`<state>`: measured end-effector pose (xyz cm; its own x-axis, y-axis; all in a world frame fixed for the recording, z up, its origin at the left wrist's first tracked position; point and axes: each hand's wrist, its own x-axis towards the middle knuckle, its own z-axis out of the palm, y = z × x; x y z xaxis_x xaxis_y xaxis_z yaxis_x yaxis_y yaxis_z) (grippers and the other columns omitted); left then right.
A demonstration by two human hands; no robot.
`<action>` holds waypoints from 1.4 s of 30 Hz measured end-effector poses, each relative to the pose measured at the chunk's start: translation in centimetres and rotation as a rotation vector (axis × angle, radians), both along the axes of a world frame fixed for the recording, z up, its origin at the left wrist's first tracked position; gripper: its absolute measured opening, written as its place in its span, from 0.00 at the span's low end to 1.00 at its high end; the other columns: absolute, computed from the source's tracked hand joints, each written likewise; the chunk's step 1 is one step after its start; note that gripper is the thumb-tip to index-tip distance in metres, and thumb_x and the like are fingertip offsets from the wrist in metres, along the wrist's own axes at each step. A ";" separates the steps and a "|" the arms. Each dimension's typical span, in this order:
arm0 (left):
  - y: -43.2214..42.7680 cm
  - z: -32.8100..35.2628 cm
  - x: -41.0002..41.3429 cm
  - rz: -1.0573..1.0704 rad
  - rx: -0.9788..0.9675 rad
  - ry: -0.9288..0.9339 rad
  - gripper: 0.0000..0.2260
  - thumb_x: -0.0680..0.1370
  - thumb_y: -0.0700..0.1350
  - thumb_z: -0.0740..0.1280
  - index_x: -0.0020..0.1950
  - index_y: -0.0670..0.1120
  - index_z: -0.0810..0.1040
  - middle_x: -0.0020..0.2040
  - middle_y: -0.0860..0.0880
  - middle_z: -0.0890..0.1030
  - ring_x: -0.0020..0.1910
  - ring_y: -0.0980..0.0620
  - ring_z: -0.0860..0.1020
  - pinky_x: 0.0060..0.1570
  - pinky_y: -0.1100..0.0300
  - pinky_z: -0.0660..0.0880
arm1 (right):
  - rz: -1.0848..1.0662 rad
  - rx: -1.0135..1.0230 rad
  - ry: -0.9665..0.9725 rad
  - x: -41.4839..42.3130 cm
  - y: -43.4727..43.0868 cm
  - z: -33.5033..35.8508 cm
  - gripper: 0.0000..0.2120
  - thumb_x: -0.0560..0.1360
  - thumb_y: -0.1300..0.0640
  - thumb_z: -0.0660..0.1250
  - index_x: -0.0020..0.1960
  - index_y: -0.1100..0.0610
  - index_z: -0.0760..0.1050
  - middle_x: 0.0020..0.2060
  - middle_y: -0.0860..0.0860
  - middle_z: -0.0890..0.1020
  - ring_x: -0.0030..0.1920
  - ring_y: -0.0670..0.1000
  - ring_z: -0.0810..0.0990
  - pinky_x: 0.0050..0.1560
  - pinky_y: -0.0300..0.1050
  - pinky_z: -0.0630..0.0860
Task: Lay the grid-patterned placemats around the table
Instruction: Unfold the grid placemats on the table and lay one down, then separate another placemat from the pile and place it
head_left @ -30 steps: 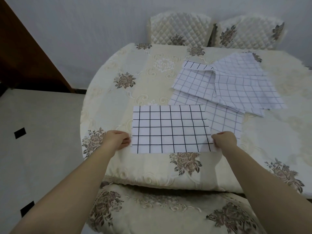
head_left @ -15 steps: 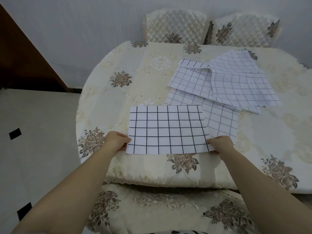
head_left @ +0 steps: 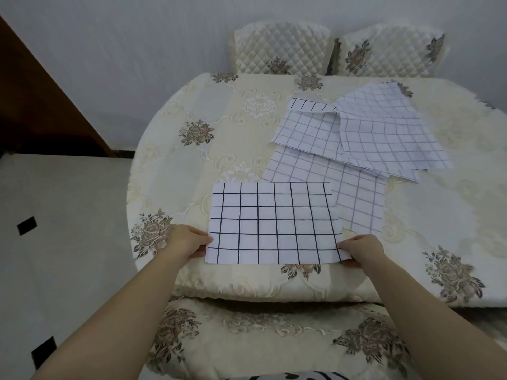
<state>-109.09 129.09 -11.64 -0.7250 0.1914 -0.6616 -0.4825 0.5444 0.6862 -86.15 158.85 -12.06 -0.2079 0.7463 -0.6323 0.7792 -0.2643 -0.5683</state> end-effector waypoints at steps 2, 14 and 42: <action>0.0 0.1 0.4 0.003 0.001 0.004 0.05 0.71 0.31 0.73 0.42 0.35 0.78 0.36 0.39 0.80 0.33 0.45 0.79 0.25 0.61 0.79 | -0.001 0.003 -0.011 0.4 -0.2 -0.1 0.09 0.69 0.64 0.74 0.34 0.63 0.76 0.35 0.59 0.79 0.35 0.58 0.78 0.38 0.52 0.81; -0.9 0.2 -0.3 0.198 0.039 0.069 0.10 0.77 0.42 0.68 0.44 0.35 0.80 0.37 0.41 0.81 0.33 0.46 0.79 0.37 0.55 0.80 | -0.034 0.116 -0.001 2.1 0.3 1.0 0.15 0.74 0.54 0.65 0.37 0.65 0.76 0.31 0.60 0.81 0.35 0.60 0.81 0.46 0.57 0.81; 22.1 11.1 29.7 -0.725 0.647 -0.020 0.10 0.79 0.47 0.64 0.50 0.44 0.82 0.49 0.43 0.84 0.51 0.46 0.81 0.55 0.50 0.77 | -1.015 0.618 0.552 27.1 -4.6 11.7 0.09 0.78 0.54 0.60 0.41 0.54 0.75 0.41 0.53 0.80 0.46 0.53 0.80 0.51 0.51 0.78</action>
